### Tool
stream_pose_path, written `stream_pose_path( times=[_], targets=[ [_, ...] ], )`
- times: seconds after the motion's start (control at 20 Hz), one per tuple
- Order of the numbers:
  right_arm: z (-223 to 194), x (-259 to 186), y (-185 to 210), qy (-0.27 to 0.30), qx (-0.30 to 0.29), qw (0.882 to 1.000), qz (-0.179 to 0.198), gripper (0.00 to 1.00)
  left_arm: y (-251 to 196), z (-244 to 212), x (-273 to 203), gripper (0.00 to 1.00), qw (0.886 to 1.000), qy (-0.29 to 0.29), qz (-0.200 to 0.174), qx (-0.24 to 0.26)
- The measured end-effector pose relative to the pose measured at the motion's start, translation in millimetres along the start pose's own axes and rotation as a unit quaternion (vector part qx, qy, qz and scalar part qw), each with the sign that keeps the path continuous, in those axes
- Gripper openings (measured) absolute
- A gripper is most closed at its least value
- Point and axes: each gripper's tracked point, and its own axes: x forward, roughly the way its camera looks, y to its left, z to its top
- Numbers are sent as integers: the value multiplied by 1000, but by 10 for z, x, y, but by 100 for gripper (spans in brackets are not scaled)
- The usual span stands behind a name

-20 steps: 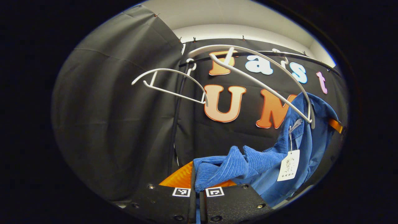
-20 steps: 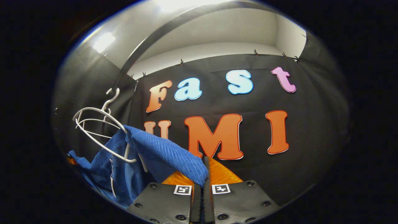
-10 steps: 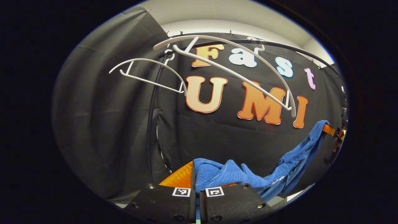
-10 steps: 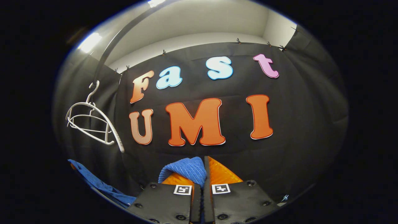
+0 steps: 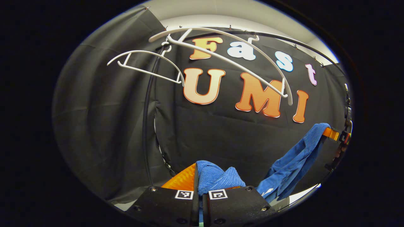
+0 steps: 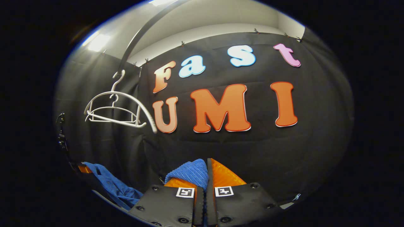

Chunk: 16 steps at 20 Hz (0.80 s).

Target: Grasp the clothes on the hanger with both hands and then place them into the laundry hamper below.

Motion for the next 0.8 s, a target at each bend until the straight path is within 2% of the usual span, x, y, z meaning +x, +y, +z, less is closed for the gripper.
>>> stream_pose_path(
  times=[0.25, 0.4, 0.6, 0.8],
  targets=[
    [-588, 65, 745, 74, -13, 993, 92, 11, -290, -398, 151, 4, 998, 46, -28, -27],
    [-1058, 89, 1034, 121, 8, 985, 120, 12, -446, -692, 229, 5, 996, 79, -40, -28],
    [-1785, 62, 1168, 207, 32, 971, 119, 12, -598, -1204, 285, 8, 989, 137, -50, -36],
    [-2468, -69, 1148, 298, 56, 947, 104, 12, -622, -1811, 142, 14, 973, 221, -47, -52]
  ],
)
